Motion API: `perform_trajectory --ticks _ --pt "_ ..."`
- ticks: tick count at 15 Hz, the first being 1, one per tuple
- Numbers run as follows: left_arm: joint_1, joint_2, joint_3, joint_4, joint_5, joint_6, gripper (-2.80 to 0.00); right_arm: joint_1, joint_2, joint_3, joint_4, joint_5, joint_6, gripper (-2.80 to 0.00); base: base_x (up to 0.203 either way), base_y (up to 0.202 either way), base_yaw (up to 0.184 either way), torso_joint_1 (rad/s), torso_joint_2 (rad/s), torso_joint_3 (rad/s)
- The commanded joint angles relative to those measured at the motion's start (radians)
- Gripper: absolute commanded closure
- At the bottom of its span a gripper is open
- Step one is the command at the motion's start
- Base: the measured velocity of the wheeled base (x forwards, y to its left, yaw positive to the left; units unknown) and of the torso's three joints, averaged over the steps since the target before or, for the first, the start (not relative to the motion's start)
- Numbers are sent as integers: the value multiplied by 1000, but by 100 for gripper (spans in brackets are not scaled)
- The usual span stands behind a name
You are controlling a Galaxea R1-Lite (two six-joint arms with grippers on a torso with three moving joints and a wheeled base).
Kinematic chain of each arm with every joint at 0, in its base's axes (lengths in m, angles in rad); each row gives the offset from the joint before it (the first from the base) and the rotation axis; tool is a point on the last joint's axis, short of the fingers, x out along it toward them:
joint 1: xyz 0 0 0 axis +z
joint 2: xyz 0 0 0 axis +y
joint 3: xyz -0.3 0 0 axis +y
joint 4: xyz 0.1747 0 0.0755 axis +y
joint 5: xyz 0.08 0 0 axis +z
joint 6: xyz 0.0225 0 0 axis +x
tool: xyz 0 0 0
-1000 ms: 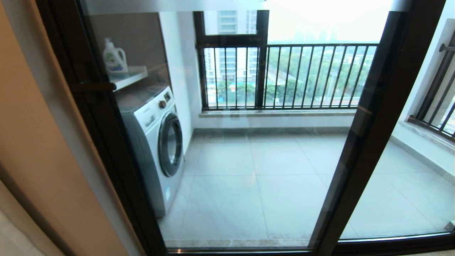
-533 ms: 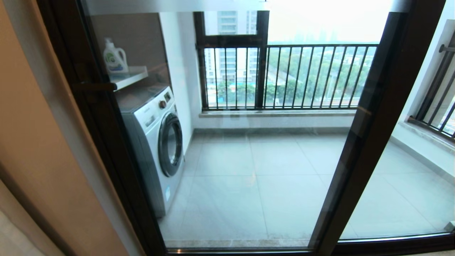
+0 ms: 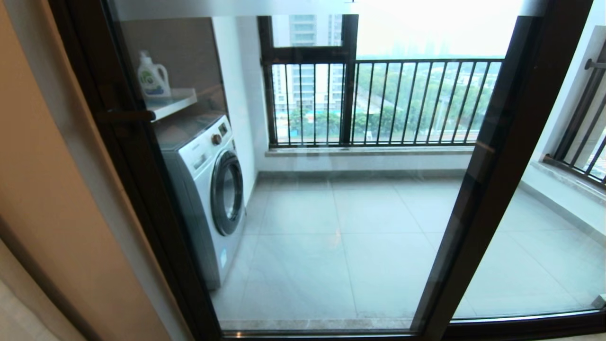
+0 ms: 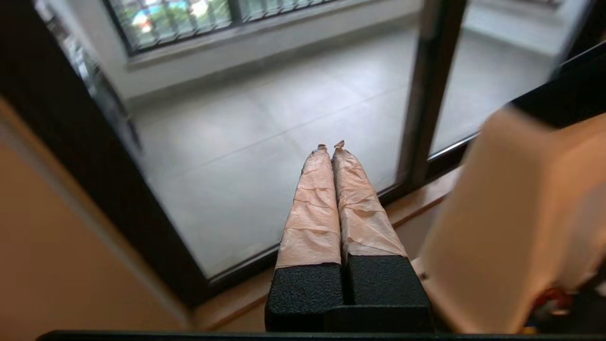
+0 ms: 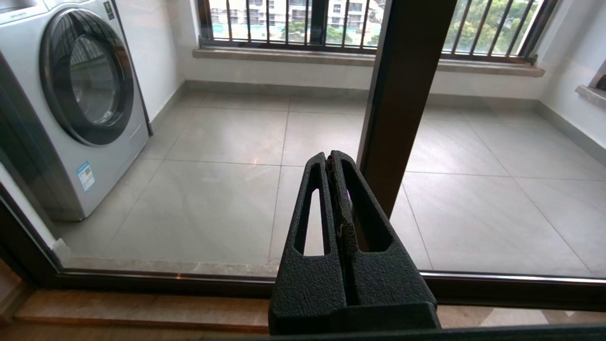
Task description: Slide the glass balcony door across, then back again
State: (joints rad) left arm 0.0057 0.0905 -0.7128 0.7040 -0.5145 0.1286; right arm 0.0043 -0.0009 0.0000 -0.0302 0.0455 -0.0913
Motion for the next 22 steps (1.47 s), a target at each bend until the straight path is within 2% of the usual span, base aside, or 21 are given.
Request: perform_trajectory --ticks 1,3,5,7,8,9,10,11,13,16,22 --pt "-4 -76 222 -69 198 34 0 0 1 12 0 0 -1 0 0 0 0 0 0 0" --pt "-5 -83 414 -284 314 25 0 0 1 12 0 0 -1 0 0 0 0 0 0 0" --pt "-5 -86 636 -546 409 21 0 0 1 12 0 2 -1 0 0 0 0 0 0 0" --pt "-6 -88 723 -668 470 1 0 0 1 12 0 1 -1 0 0 0 0 0 0 0" --pt "-6 -88 717 -695 484 38 0 0 1 12 0 0 -1 0 0 0 0 0 0 0" --pt "-6 -88 714 -704 457 77 0 0 1 12 0 0 -1 0 0 0 0 0 0 0" --pt "-6 -87 711 -702 442 80 0 0 1 12 0 0 0 0 0 0 0 0 0 0" --pt "-6 -87 713 -706 444 64 0 0 1 12 0 1 -1 0 0 0 0 0 0 0" --pt "-6 -89 713 -702 452 -14 0 0 1 12 0 0 -1 0 0 0 0 0 0 0" --pt "-6 -89 713 -705 509 -116 0 0 1 12 0 0 -1 0 0 0 0 0 0 0" --pt "-6 -89 713 -706 516 -130 0 0 1 12 0 -2 14 0 0 0 0 0 0 0"
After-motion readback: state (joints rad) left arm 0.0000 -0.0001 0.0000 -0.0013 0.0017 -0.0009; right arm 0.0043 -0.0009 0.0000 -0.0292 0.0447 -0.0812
